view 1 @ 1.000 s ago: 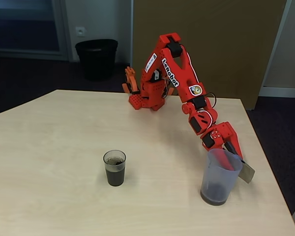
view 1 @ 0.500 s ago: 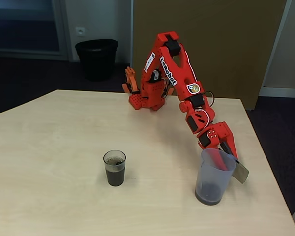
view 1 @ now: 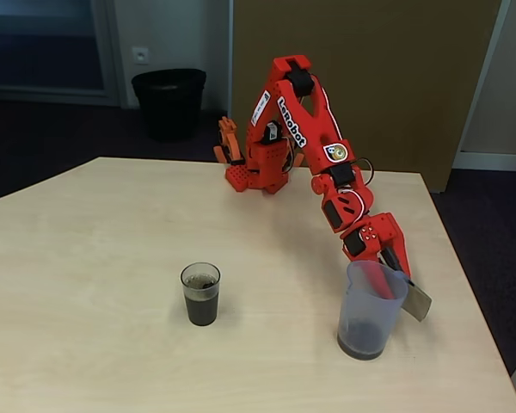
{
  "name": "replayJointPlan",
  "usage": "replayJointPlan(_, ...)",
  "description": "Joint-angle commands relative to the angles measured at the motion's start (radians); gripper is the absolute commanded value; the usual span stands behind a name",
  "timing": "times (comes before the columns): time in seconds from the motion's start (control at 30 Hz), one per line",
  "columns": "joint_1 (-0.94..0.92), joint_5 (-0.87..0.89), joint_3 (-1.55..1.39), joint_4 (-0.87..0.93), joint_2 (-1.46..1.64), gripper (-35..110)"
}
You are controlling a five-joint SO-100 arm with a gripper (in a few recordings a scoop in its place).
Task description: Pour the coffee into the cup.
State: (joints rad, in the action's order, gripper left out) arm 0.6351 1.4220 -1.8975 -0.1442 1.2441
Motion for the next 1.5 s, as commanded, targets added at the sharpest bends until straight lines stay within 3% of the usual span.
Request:
replayJointPlan(0.0,0.009,-0.002,0.029,0.012,0.078,10)
replayJointPlan(1.47,-0.046,-0.057,-0.107,0.109,0.278,9)
